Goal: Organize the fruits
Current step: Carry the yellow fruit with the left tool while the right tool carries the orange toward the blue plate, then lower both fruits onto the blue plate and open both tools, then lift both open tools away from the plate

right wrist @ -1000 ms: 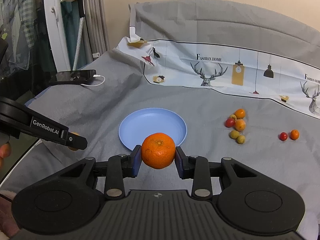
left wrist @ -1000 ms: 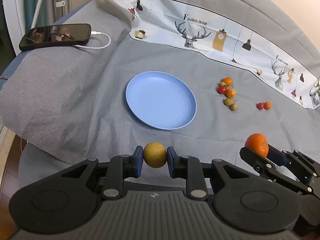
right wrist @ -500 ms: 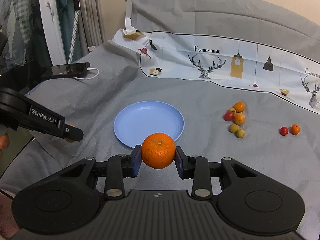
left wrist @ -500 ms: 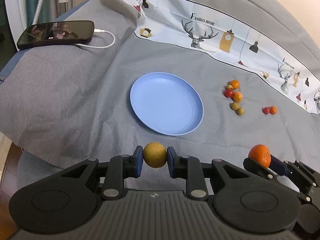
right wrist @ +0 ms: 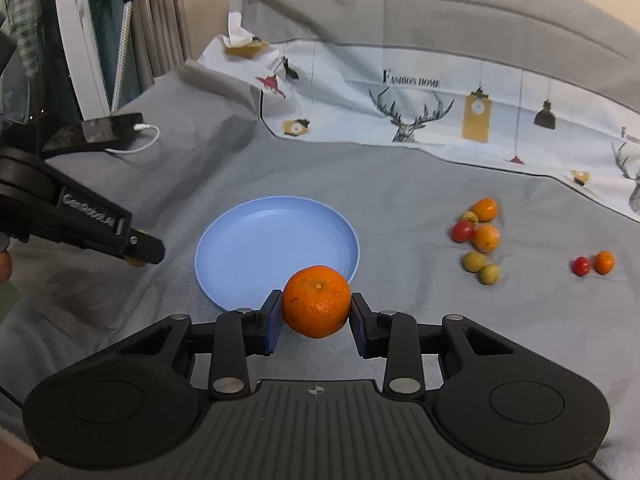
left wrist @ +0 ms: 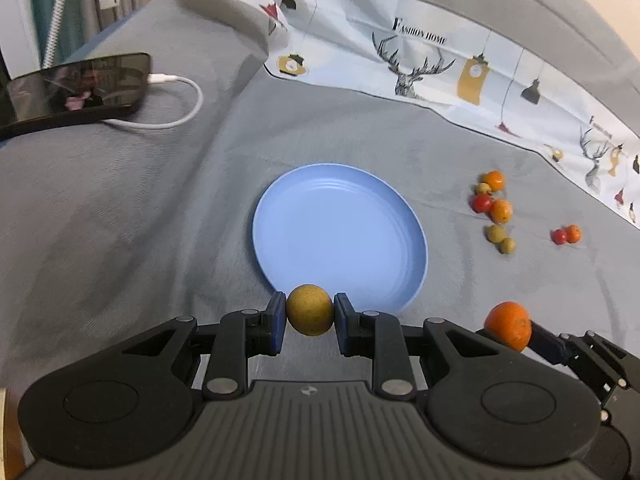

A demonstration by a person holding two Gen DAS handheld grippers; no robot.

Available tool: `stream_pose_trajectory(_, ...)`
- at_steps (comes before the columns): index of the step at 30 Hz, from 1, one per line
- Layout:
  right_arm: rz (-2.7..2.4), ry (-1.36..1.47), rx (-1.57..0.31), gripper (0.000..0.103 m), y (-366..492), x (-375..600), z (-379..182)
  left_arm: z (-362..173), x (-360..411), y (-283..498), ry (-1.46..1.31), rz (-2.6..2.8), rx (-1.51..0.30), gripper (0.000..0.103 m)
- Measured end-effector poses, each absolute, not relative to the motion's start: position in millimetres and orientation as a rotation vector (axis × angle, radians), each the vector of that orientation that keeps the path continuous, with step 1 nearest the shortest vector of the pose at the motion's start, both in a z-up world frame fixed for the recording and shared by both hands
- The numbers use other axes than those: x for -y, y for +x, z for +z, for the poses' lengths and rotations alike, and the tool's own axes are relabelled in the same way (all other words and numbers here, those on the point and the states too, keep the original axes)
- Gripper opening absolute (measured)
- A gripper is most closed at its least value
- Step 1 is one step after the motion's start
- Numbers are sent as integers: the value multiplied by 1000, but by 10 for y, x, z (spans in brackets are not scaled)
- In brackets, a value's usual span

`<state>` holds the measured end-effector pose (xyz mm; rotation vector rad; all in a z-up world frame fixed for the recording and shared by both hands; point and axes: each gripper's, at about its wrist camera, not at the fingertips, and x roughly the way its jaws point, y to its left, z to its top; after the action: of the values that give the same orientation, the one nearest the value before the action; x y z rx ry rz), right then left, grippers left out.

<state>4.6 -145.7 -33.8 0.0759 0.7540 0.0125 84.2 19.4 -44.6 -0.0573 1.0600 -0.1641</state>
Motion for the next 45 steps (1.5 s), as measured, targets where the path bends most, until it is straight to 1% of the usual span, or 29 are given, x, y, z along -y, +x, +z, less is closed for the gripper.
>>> stream_pose_trajectory(13,38,42,-864,37,844,1425,-883,-1153,11,1618,36,-115,-1148,28)
stream_pose_trajectory(17,50,15,-895,37,1061,1389,-1036,-1245,47,1768,67,-106,-1152,28)
stream_pose_trajectory(18,56,6,-896,37,1111,1375,-1052,-1232,57,1785,78,-111,-1134,32)
stream_pose_trajectory(19,64,-4,-892,38,1167,1361,-1054,-1206,71,1800,91,-122,-1109,41)
stream_pose_trajectory(20,64,-12,-884,39,1203,1355,-1050,-1164,81,1811,102,-129,-1088,72)
stream_pose_trajectory(21,62,-19,-874,48,1230,1354,-1032,-1107,81,1805,102,-127,-1066,98)
stream_pose_trajectory(22,60,-26,-857,55,1247,1355,-988,-1039,66,1777,91,-123,-1037,103)
stream_pose_trajectory(24,50,-28,-831,77,1224,1377,-898,-901,49,1683,73,-143,-987,103)
stream_pose_trajectory(26,33,-30,-816,86,1111,1405,-791,-809,43,1547,88,-163,-987,103)
stream_pose_trajectory(27,28,-29,-818,89,1043,1415,-749,-769,19,1457,87,-159,-983,103)
stream_pose_trajectory(34,25,-2,-849,95,211,1378,-453,-490,-258,581,56,-131,-984,103)
stream_pose_trajectory(36,16,14,-830,98,-35,1346,-349,-425,-315,362,61,-123,-979,103)
stream_pose_trajectory(45,10,19,-707,99,-587,1282,3,-129,-336,-202,53,-124,-926,103)
